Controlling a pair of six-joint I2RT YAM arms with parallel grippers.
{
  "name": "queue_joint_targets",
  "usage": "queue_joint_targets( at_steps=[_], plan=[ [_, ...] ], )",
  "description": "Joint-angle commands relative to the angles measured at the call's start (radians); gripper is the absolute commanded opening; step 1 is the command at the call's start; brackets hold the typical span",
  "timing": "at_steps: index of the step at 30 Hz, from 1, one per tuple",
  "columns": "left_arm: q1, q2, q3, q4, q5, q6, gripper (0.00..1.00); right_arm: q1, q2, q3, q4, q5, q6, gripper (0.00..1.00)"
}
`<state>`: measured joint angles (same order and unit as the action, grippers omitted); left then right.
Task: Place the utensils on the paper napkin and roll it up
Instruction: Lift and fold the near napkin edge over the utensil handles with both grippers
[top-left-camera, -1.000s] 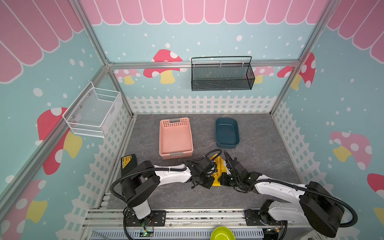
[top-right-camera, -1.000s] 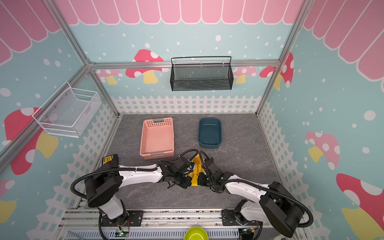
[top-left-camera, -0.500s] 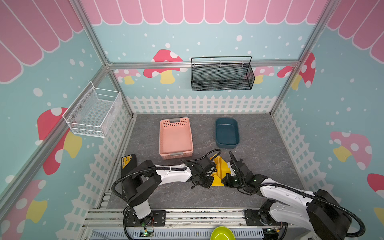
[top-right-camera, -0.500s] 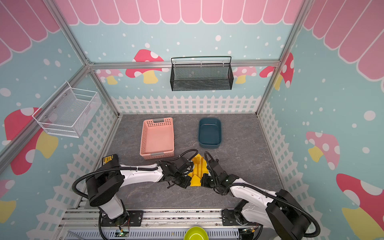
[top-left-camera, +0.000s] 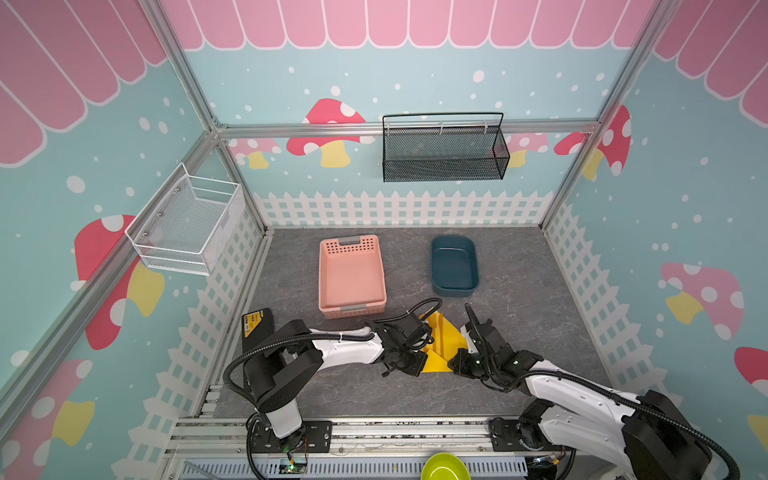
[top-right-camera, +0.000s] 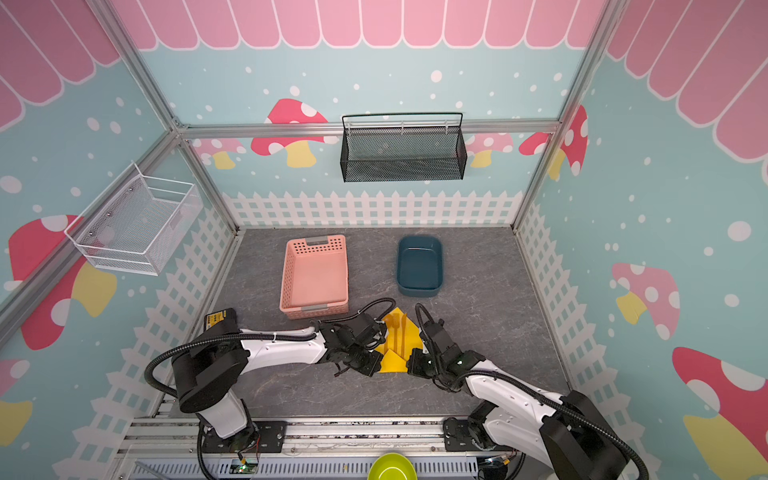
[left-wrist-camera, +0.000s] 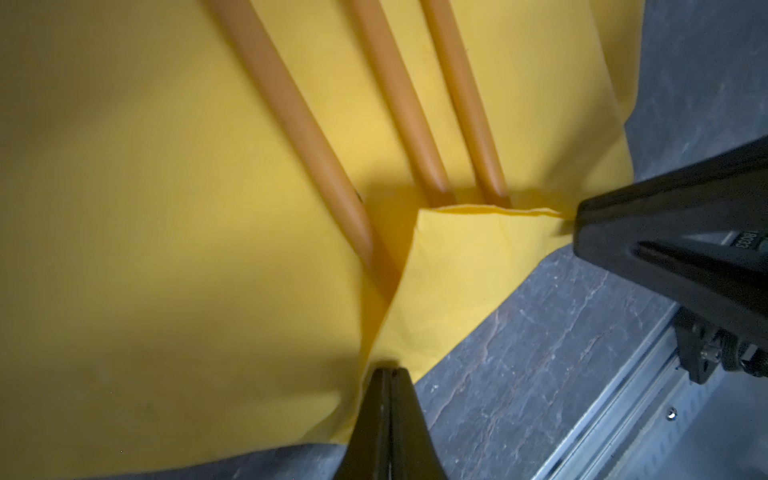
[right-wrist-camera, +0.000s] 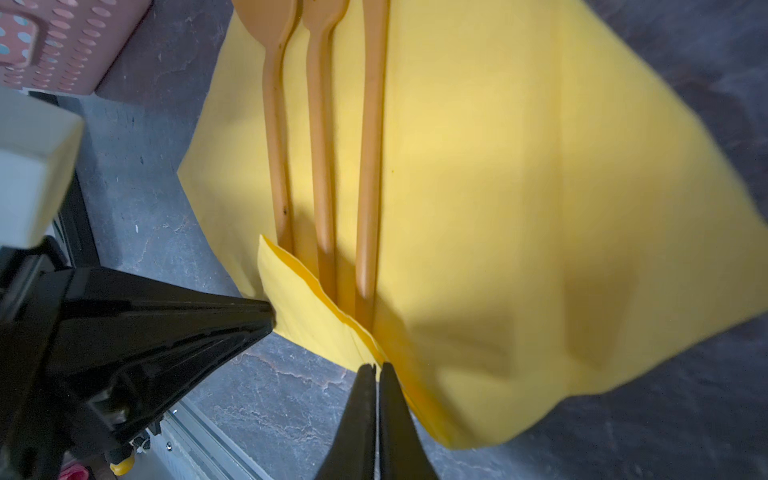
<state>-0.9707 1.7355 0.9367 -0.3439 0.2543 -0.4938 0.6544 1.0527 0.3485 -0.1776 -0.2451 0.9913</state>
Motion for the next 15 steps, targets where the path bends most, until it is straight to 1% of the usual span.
queue_joint_targets(
  at_steps=[1, 8, 15],
  plan=[
    [0.004, 0.015, 0.021, -0.019, -0.016, -0.014, 0.07, -0.006, 0.015, -0.014, -0.011, -0.013, -0.019, 0.08],
    [0.005, 0.016, 0.022, -0.021, -0.016, -0.014, 0.07, -0.009, 0.049, -0.008, 0.024, -0.029, -0.026, 0.08],
    [0.005, 0.018, 0.025, -0.029, -0.017, -0.014, 0.06, -0.018, 0.085, -0.024, 0.006, -0.002, 0.001, 0.07]
  ],
)
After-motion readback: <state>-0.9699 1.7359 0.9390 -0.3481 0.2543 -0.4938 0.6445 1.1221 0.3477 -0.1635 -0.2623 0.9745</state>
